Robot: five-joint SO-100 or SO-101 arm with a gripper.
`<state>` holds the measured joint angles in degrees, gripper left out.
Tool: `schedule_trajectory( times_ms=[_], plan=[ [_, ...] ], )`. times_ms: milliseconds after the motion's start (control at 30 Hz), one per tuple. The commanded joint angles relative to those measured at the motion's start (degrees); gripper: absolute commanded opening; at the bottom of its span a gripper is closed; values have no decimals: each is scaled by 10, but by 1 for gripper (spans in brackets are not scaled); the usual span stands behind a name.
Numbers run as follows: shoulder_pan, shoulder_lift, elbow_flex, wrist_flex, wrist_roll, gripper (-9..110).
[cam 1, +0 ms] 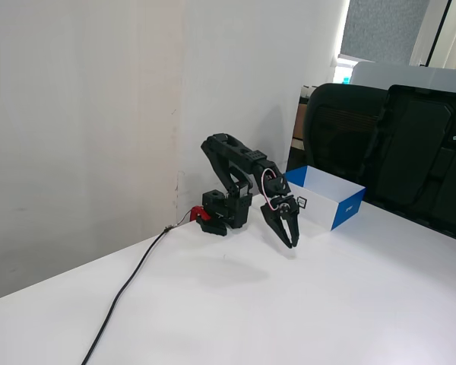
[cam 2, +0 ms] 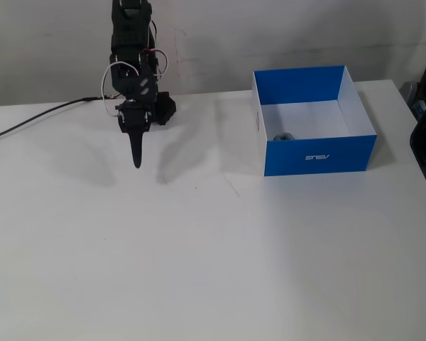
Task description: Grasp the gray block and put it in the box.
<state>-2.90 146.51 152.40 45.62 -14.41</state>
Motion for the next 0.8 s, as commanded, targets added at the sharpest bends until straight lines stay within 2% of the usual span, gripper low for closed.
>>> schedule_trajectory(
  times_ms=[0, 233, 567, 767],
  plan=[
    [16, 32, 19, -29, -11, 0],
    [40, 176, 138, -33, -26, 0],
    [69, 466, 266, 113, -43, 0],
    [62, 480, 285, 140, -47, 0]
  ],
)
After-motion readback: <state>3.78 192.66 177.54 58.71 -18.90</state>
